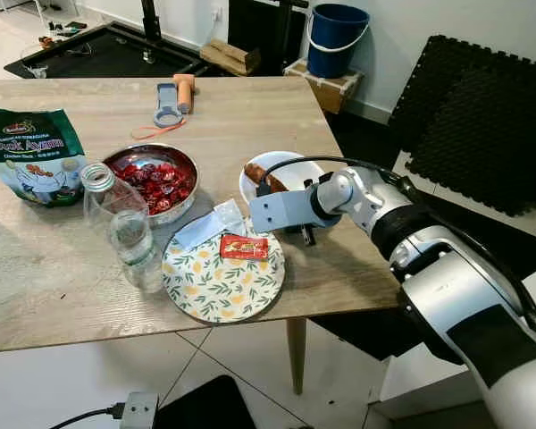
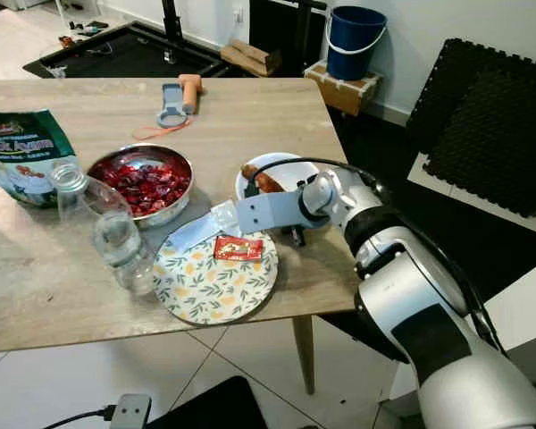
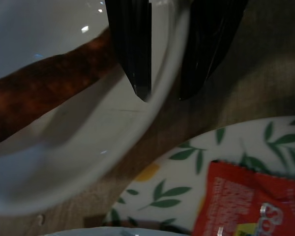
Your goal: Restocking fridge
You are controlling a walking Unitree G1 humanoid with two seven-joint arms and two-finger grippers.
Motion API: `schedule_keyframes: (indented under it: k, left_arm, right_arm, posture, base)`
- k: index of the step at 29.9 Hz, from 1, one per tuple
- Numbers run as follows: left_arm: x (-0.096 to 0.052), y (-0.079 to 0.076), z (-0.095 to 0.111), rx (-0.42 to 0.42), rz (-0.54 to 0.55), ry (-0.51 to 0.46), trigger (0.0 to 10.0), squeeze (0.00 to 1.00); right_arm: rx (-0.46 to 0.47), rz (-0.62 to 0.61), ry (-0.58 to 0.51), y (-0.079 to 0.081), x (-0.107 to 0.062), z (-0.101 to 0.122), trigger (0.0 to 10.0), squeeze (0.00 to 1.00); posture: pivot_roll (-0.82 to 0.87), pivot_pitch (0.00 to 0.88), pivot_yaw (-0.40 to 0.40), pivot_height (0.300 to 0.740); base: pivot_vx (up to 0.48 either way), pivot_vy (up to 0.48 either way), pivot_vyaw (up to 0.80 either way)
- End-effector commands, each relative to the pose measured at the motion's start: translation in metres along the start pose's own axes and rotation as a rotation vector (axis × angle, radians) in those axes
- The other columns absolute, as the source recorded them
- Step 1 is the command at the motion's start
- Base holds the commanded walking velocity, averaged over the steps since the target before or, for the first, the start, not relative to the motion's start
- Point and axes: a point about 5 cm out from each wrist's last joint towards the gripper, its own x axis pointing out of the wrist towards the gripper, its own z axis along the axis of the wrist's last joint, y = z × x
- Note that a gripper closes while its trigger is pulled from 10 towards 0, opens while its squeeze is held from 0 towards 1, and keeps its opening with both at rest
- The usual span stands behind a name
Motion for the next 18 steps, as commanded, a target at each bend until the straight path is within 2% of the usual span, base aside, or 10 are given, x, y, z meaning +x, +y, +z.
schedule_keyframes:
  k: [1, 9, 10, 11, 12, 13, 14, 18]
  left_arm:
    - [-0.022, -0.009, -0.066, -0.015, -0.030, 0.260, 10.0, 0.00]
    - [-0.021, -0.009, -0.065, -0.013, -0.030, 0.259, 10.0, 0.00]
    - [-0.021, -0.008, -0.064, -0.012, -0.029, 0.259, 10.0, 0.00]
    - [-0.021, -0.008, -0.064, -0.012, -0.029, 0.259, 10.0, 0.00]
    - [-0.021, -0.008, -0.064, -0.011, -0.029, 0.259, 10.0, 0.00]
    - [-0.020, -0.008, -0.064, -0.011, -0.029, 0.258, 10.0, 0.00]
    - [-0.020, -0.008, -0.063, -0.010, -0.029, 0.257, 10.0, 0.00]
    - [-0.019, -0.007, -0.060, -0.009, -0.028, 0.253, 10.0, 0.00]
  right_arm:
    - [-0.001, 0.055, 0.025, 0.010, 0.006, -0.004, 10.0, 0.00]
    - [-0.035, 0.088, 0.049, 0.006, 0.000, -0.007, 10.0, 0.00]
    - [-0.041, 0.098, 0.054, 0.005, -0.003, -0.008, 3.3, 0.00]
    - [-0.041, 0.098, 0.054, 0.005, -0.003, -0.008, 3.3, 0.00]
    - [-0.042, 0.099, 0.056, 0.005, -0.004, -0.009, 1.7, 0.00]
    - [-0.043, 0.097, 0.058, 0.004, -0.005, -0.010, 1.7, 0.00]
    - [-0.044, 0.099, 0.061, 0.003, -0.006, -0.011, 0.0, 0.00]
    - [-0.045, 0.098, 0.066, 0.001, -0.011, -0.013, 0.0, 0.00]
  posture:
    - [-0.02, 0.277, -0.101, 0.740]
    - [-0.03, 0.267, -0.097, 0.740]
    - [-0.03, 0.265, -0.097, 0.740]
    - [-0.03, 0.265, -0.097, 0.740]
    - [-0.03, 0.265, -0.097, 0.740]
    - [-0.03, 0.261, -0.095, 0.740]
    - [-0.03, 0.259, -0.094, 0.740]
    - [-0.03, 0.246, -0.090, 0.740]
  base:
    - [0.000, 0.000, 0.00]
    - [0.000, 0.000, 0.00]
    - [0.000, 0.000, 0.00]
    - [0.000, 0.000, 0.00]
    - [0.000, 0.000, 0.00]
    - [0.000, 0.000, 0.00]
    - [0.000, 0.000, 0.00]
    - [0.000, 0.000, 0.00]
